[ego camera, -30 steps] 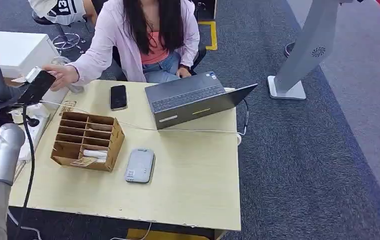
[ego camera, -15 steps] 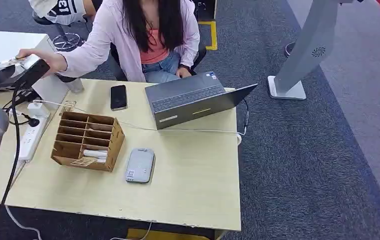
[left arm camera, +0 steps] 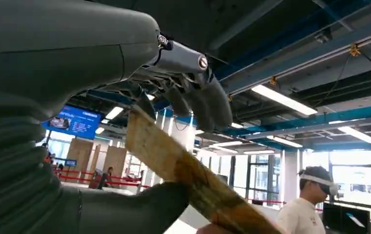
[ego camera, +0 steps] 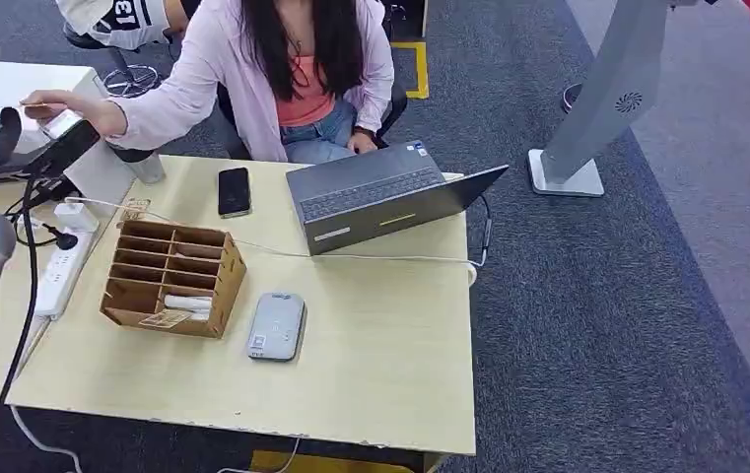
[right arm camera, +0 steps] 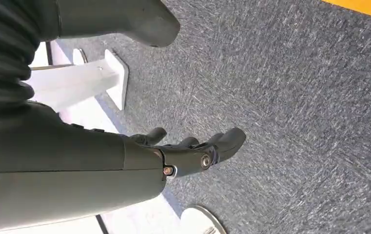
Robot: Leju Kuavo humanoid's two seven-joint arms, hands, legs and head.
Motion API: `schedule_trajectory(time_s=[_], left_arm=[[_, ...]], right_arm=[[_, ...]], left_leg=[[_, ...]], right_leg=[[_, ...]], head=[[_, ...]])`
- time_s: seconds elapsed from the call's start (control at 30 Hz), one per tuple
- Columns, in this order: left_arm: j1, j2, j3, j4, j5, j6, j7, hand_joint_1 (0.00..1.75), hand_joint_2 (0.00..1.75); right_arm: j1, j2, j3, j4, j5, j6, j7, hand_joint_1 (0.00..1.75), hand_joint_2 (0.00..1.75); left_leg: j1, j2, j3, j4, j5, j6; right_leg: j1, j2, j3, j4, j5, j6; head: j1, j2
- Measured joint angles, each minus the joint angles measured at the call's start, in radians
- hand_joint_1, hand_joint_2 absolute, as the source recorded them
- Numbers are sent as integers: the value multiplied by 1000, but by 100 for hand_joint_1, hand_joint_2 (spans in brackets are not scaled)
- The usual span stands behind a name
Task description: Pass the card to the sensor for recognition and then transmit it.
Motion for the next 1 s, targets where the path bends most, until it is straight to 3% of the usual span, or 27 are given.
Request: schedule_trajectory(time_s=[0.73,1.0], left_arm=[[11,5,0,14,40,36,-61,175,175],[86,-52,-5,-36,59,62,-90,175,175]], right_arm=[[0,0,0,0,3,-2,-2,0,175],[-1,0,0,0,5,-11,-8,0,175]], left_leg=[[0,0,0,0,0,0],[0,0,0,0,0,0]], right_leg=[[0,0,0,0,0,0],[0,0,0,0,0,0]], head=[[0,0],[0,0]])
